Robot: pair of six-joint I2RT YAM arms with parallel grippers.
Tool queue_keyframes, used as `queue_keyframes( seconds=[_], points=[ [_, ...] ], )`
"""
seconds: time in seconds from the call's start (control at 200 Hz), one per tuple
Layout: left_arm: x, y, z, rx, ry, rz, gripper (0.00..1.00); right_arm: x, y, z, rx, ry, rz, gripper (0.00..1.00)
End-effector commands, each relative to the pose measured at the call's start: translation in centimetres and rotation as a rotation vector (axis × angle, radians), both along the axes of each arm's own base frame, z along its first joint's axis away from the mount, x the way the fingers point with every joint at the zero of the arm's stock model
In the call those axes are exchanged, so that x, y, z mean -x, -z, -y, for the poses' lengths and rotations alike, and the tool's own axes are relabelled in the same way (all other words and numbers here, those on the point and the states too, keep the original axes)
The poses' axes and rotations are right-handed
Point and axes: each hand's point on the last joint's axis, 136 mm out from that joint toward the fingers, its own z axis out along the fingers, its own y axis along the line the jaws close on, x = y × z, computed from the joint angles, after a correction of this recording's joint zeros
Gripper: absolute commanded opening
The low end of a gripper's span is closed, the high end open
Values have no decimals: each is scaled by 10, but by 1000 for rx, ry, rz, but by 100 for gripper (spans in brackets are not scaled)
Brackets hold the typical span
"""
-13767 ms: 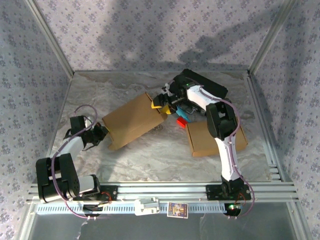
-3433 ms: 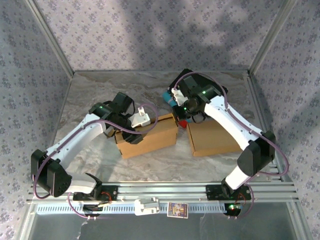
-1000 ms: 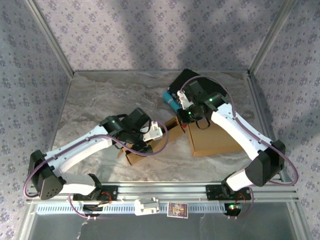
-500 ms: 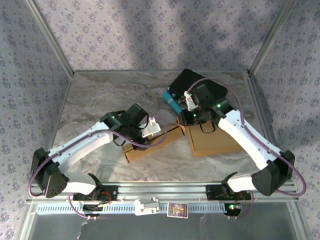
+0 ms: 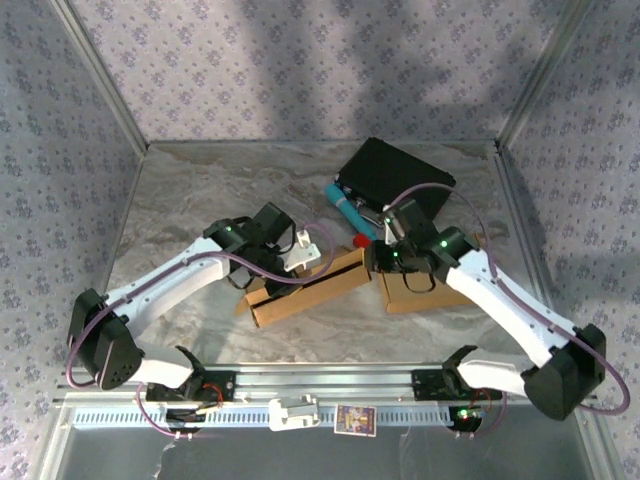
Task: Fold the paper box
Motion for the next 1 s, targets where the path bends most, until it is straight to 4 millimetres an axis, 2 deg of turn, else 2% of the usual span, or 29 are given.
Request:
queue_keyframes(
  seconds=[0.0, 0.06, 0.185, 0.25, 0.38, 0.46, 0.55, 0.595, 0.675, 0.755, 0.85, 0.994],
  points=[
    [7, 6, -2, -12, -9, -57, 0, 19, -13, 5, -105, 98, 11, 30],
    [7, 6, -2, -12, -13, -58, 0, 32, -7, 5, -129, 96, -6, 26],
    [8, 7, -2, -10, -17, -65, 0, 52, 7, -8, -178, 44, -52, 25],
    [8, 9, -3, -15, -19, -66, 0, 53, 13, -15, -175, 13, -62, 24],
    [8, 9, -4, -19, -19, -65, 0, 56, 42, -29, -160, -56, -158, 21],
    [7, 10, -4, -22, -22, -68, 0, 55, 43, -45, -170, -116, -115, 22],
    [7, 9, -4, -21, -23, -70, 0, 54, 55, -57, -155, -158, -131, 23],
    [7, 10, -5, -24, -22, -73, 0, 55, 65, -62, -119, -189, -139, 22],
    [7, 10, -4, -25, -21, -78, 0, 58, 72, -75, -44, -281, -56, 24],
    [5, 9, -4, -24, -25, -81, 0, 55, 70, -89, -38, -339, 49, 25],
    [2, 6, -4, -2, -37, -90, 0, 43, 67, -92, -38, -320, 135, 27],
    [-3, 3, -3, 33, -57, -125, 0, 18, 44, -107, -124, -289, 321, 29]
  ],
)
